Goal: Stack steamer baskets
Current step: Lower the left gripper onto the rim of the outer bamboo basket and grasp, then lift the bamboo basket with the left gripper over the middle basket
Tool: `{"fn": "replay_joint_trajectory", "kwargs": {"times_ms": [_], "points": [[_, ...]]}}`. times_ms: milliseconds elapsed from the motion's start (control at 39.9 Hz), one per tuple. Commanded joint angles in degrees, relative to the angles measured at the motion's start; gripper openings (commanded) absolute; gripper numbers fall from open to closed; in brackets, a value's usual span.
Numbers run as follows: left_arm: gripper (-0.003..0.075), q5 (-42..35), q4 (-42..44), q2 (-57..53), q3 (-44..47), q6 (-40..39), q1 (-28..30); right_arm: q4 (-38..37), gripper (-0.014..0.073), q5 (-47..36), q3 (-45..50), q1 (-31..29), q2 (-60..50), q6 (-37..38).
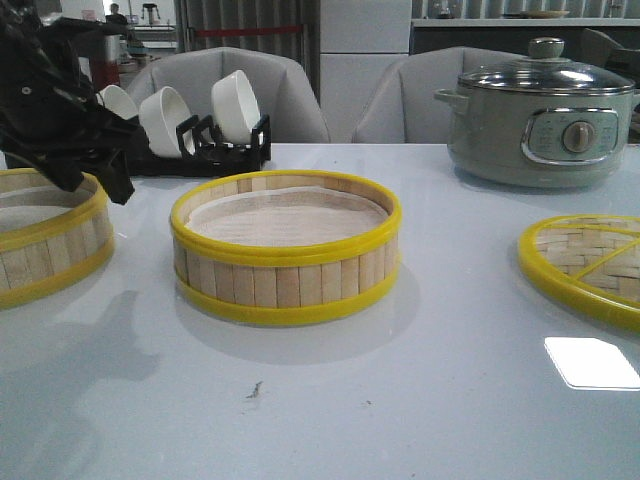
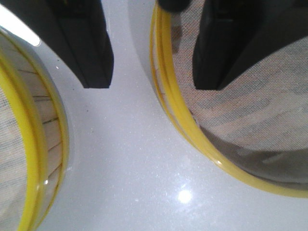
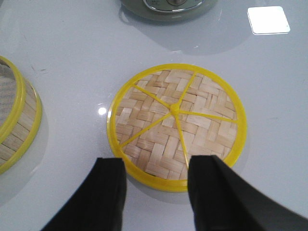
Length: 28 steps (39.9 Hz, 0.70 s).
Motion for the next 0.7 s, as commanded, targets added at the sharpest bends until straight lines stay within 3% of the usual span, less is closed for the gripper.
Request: {"fn": "replay_joint_trajectory", "kwargs": {"times_ms": [0,301,527,677], "points": [[0.0417,-1.4,0.22,-1.8,-1.97,-0.89,-0.28,-0.84,0.0414,-3.84,-2.04,0.07,-0.41,-0.53],[0.0406,-1.53,0.26,-1.08,-1.97,-0.89,-0.28,-0.84,0.0414,-3.84,-2.04,0.07,-0.41,-0.53],[0.0295,-1.53,0.26,-1.08,-1.97,-0.89,-0.28,-0.84,0.0414,-3.84,-2.04,0.07,-0.41,-0.53],[0.0289,-1.53,0.26,-1.08,-1.97,-0.89,-0.28,-0.84,0.0414,-3.84,-2.04,0.07,-0.41,-0.53]]}}
